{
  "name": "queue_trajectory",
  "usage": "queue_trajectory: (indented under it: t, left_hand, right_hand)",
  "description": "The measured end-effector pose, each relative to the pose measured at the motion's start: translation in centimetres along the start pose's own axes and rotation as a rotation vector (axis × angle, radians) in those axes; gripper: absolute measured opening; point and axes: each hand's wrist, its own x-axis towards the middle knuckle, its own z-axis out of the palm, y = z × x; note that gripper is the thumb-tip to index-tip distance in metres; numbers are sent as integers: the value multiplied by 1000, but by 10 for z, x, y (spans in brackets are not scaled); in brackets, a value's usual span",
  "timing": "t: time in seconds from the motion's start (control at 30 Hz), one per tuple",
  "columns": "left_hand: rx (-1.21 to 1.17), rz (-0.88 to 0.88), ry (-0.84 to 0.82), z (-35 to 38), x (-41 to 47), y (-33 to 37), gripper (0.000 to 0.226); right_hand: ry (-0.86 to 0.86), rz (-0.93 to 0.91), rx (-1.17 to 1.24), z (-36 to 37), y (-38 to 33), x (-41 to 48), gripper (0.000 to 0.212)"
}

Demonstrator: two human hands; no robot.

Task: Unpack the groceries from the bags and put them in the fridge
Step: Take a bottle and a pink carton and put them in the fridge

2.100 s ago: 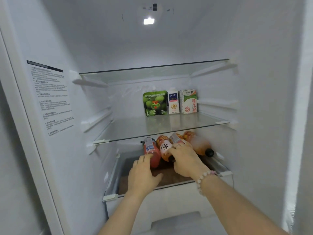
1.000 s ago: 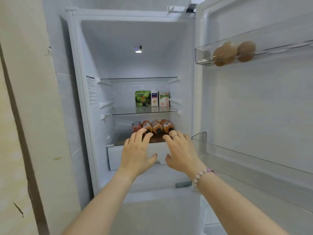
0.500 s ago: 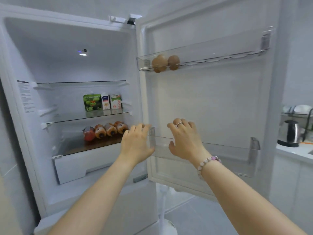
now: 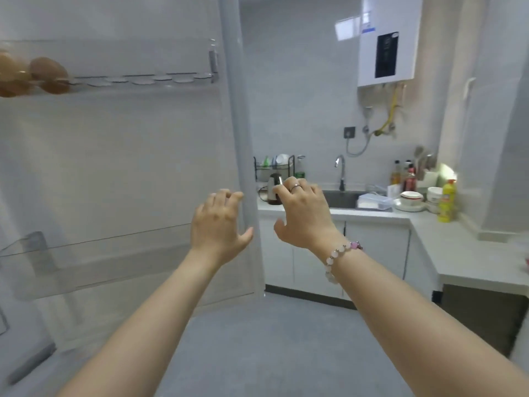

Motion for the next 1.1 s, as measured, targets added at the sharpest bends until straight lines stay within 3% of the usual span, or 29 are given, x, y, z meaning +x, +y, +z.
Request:
queue_trajectory:
  t: [0.33, 0.8, 1.1]
  left_hand:
    - [-517, 277, -19, 72, 17, 181, 62]
    - [-783, 699, 21, 107, 46, 437, 62]
    - [-994, 791, 23, 122, 45, 588, 59]
  right_hand:
    - [-190, 393, -376, -52, 139, -121, 54]
    - [-185, 823, -633, -137, 304, -241, 46]
    - [-272, 1078, -762, -180, 390, -327, 44]
